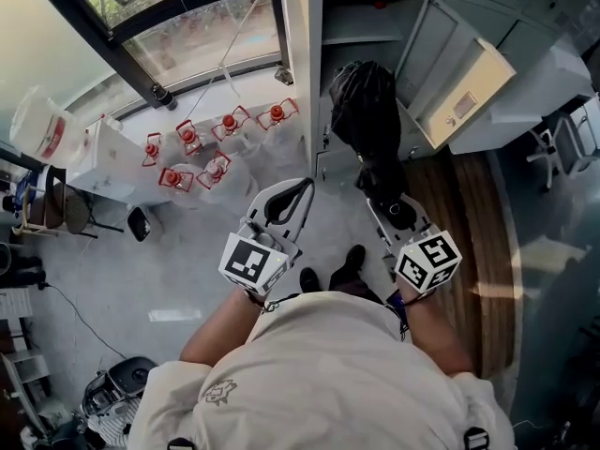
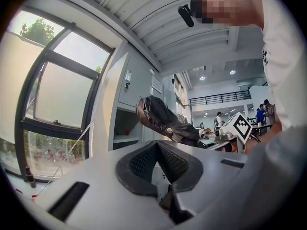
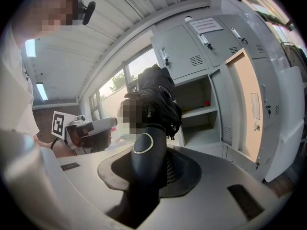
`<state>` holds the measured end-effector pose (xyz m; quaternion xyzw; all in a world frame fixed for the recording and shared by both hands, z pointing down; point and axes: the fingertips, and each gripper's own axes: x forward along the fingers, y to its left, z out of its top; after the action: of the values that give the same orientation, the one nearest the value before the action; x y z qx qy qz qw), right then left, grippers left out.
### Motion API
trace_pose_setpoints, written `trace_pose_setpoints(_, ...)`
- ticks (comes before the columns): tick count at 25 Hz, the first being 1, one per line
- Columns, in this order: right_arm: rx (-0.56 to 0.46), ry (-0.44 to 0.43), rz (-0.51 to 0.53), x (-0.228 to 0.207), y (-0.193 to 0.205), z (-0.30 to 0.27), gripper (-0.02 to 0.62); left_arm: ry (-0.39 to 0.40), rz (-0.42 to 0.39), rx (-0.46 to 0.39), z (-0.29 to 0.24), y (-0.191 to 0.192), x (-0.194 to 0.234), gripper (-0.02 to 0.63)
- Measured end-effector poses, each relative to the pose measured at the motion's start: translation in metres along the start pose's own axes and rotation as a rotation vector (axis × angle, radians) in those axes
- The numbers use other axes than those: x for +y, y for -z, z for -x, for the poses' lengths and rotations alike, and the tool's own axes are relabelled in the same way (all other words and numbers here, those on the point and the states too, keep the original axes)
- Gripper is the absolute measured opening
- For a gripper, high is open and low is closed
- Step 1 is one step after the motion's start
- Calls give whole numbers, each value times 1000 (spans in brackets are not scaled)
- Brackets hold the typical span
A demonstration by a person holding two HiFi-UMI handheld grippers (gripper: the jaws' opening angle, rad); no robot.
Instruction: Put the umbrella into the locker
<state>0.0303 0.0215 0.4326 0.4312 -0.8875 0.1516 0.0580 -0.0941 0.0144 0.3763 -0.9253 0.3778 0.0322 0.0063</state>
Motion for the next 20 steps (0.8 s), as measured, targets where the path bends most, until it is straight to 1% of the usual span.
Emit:
trace_pose_setpoints(6, 11, -14, 5, -42, -8, -7, 135, -24, -1, 4, -43, 3, 5, 14)
trace_pose_setpoints(12, 16, -21, 2, -99, -23, -11, 135, -35, -13, -2, -98, -4, 4, 14)
trace_pose_setpoints(17, 10, -27, 17, -146, -38, -14, 135, -55, -74, -17, -143, -6, -1, 14)
trace_pose_setpoints(20, 16, -35, 20, -169, -42, -13, 135, -58, -63, -31, -167, -4, -6, 14)
